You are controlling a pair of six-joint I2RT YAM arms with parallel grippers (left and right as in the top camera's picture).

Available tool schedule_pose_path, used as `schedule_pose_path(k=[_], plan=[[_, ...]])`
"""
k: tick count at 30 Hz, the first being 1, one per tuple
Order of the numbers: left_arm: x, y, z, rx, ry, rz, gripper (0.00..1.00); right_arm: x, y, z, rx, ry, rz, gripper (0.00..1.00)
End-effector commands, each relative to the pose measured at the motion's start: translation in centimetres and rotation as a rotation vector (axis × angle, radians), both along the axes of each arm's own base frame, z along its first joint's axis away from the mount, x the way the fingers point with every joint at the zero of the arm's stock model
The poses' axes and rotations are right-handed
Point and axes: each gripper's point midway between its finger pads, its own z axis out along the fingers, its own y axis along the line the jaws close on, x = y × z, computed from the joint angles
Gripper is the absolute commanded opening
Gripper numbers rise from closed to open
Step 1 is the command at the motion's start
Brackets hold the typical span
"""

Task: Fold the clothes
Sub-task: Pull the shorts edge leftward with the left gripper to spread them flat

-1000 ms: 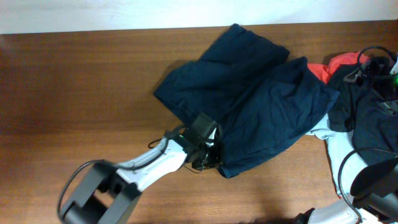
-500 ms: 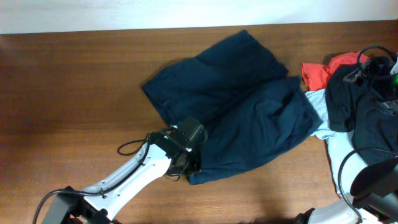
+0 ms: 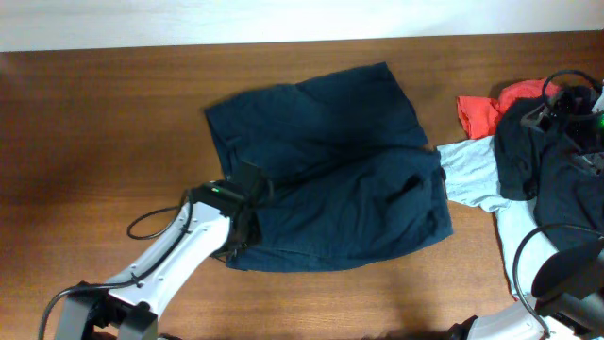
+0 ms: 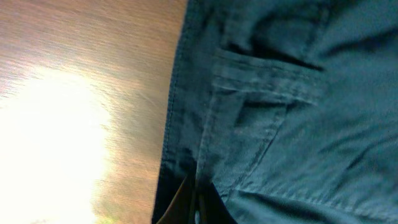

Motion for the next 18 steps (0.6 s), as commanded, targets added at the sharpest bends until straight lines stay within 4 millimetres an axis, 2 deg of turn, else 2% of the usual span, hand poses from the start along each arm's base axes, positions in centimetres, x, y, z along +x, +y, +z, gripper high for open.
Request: schedule_pose_path(k=[1,7,18], plan=[[1.2,1.5,0.6,0.030,-0.045,0.015,0.05,-0.1,0.3,1.1,-0.021,-0.029,0.011,0.99],[1.5,2.8,0.6,0.042,-0.032,-0.043,0.06,-0.1,0.3,1.1,-0.021,-0.029,0.011,0.98],[2.3,7.0,0.7,0.081,-0.036,0.076,0.06,-0.1,0.3,1.1,-0.021,-0.029,0.011,0.98]])
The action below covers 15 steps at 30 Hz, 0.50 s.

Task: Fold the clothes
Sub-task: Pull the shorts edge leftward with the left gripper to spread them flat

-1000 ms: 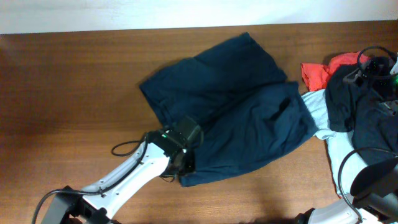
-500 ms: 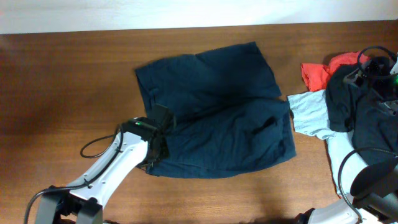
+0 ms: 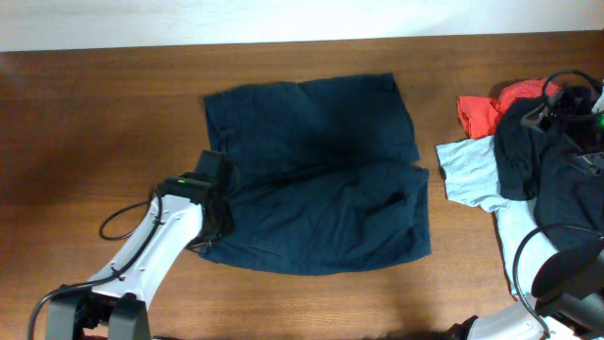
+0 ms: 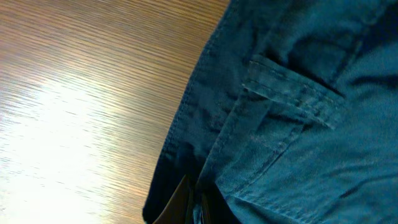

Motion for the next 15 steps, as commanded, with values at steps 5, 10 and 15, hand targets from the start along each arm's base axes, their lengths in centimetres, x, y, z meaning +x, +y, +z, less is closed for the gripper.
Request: schedule_pose_path(k=[5,10,15], plan=[[0.6,0.9,0.5,-0.014,-0.022,0.017,0.75,-0.1,0.3,1.1,-0.021,-0.029,0.011,0.99],[2.2,-0.9,1.7,-0.110,-0.068,0.006,0.95,-0.1,0.3,1.1,-0.021,-0.029,0.011,0.98],[6.8,-2.3,6.8,-0.155,-0.226,-0.079,0.95,-0.1,0.3,1.1,-0.021,-0.029,0.011,0.99]])
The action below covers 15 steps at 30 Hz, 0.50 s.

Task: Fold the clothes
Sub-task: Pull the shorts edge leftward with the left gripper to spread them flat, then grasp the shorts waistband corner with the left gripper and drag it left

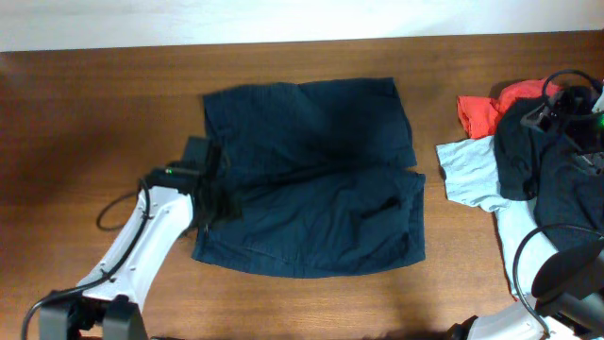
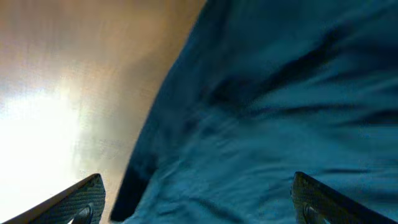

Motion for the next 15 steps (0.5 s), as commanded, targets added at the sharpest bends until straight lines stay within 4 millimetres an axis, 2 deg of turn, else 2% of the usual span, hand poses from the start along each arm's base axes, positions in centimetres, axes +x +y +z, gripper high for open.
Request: schedule_pose_path(k=[1,3,6,8,12,15], plan=[[4.0,-1.2,5.0,-0.039,-0.165,-0.084,0.95,-0.1,0.3,1.1,-0.021,-0.029,0.012,0.98],[5.9,-1.4,7.0,-0.034,-0.245,-0.101,0.95,-0.1,0.3,1.1,-0.021,-0.029,0.012,0.98],[8.4,-0.6,8.7,0.015,-0.359,-0.076,0.95,-0.1,0.3,1.1,-0.021,-0.029,0.012,0.98],[9.4,0.2,9.0,0.065,-0.398,-0.053,0.93,-0.1,0.3,1.1,-0.021,-0.029,0.012,0.99],[11.0,0.6,8.5,0.111,-0.432,-0.060,0.76,-0.1,0.3,1.1,-0.021,-0.029,0.012,0.99],[12.7,0.1,7.8,0.123,-0.461,-0.117,0.77,-0.1,0.3,1.1,-0.021,-0.029,0.012,0.98]])
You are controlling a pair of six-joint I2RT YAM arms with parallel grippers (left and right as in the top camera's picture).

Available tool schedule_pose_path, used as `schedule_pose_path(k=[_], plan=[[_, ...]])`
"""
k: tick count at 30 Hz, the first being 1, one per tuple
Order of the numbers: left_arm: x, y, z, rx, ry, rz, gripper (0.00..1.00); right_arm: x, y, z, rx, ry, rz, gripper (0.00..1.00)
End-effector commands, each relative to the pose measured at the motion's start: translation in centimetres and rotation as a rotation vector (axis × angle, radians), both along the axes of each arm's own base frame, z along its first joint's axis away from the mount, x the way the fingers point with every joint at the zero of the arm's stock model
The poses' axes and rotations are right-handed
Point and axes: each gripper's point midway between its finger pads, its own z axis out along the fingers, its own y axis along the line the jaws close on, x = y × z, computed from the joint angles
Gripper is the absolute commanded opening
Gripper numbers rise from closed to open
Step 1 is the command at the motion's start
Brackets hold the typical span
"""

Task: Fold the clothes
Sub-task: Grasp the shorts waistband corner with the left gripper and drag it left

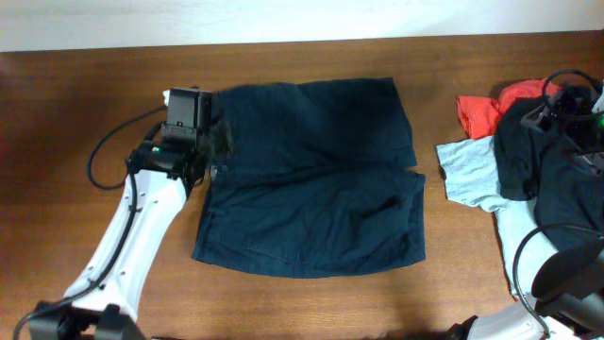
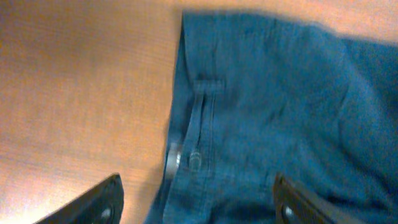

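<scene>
Dark navy shorts (image 1: 311, 179) lie spread flat in the middle of the table, waistband to the left and legs to the right. My left gripper (image 1: 212, 142) hovers open at the far left end of the waistband. In the left wrist view its gripper (image 2: 196, 202) has both fingers (image 2: 93, 202) wide apart, holding nothing. A belt loop (image 2: 202, 106) and a metal button (image 2: 174, 158) on the waistband lie between them. My right arm (image 1: 552, 118) rests among the clothes at the right edge, and its fingers cannot be made out.
A pile of clothes sits at the right edge: a red garment (image 1: 491, 106), a light blue shirt (image 1: 472, 170) and dark garments (image 1: 562, 179). Bare wooden table (image 1: 85, 123) lies left of the shorts and along the front edge.
My left gripper, open at both moments, was at the near middle of the waistband and is now at its far left end. The shorts have not moved.
First my left gripper was shut on the waistband, with the shorts skewed and one leg over the light blue shirt. Then, still shut, it had the shorts further left and clear of the shirt. After that it was open and the shorts lay flat, as now.
</scene>
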Motion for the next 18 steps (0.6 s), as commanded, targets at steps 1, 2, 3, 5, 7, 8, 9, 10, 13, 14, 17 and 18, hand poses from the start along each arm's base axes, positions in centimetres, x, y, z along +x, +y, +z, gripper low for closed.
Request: schedule_pose_path(k=[1,2,3,5,7,8,9,10,13,14,17,18], plan=[[1.5,0.4,-1.7,0.082,0.009,-0.052,0.81,-0.1,0.3,1.1,-0.021,-0.029,0.011,0.99],[2.1,0.2,-2.1,0.094,0.003,-0.081,0.84,-0.1,0.3,1.1,-0.021,-0.029,0.011,0.99],[2.6,0.1,-2.6,0.101,0.002,-0.098,0.86,-0.1,0.3,1.1,-0.021,-0.029,0.011,0.99],[3.3,0.3,-3.9,0.110,0.017,-0.100,0.87,-0.1,0.3,1.1,-0.021,-0.029,0.011,0.99],[3.5,0.4,-5.7,0.086,0.053,-0.106,0.87,-0.1,0.3,1.1,-0.021,-0.029,0.011,0.98],[3.5,0.2,-6.5,0.058,0.072,-0.120,0.87,-0.1,0.3,1.1,-0.021,-0.029,0.011,0.99],[3.5,-0.1,-7.4,0.020,0.093,-0.136,0.87,-0.1,0.3,1.1,-0.021,-0.029,0.011,0.98],[3.6,-0.4,-8.3,-0.024,0.111,-0.154,0.87,-0.1,0.3,1.1,-0.021,-0.029,0.011,0.99],[3.6,-1.2,-9.8,-0.136,0.142,-0.229,0.87,-0.1,0.3,1.1,-0.021,-0.029,0.011,0.99],[3.7,-1.5,-10.2,-0.170,0.143,-0.263,0.87,-0.1,0.3,1.1,-0.021,-0.029,0.011,0.99],[4.1,-1.6,-10.6,-0.223,0.132,-0.324,0.87,-0.1,0.3,1.1,-0.021,-0.029,0.011,0.98],[4.2,-1.4,-10.7,-0.228,0.127,-0.321,0.87,-0.1,0.3,1.1,-0.021,-0.029,0.011,0.99]])
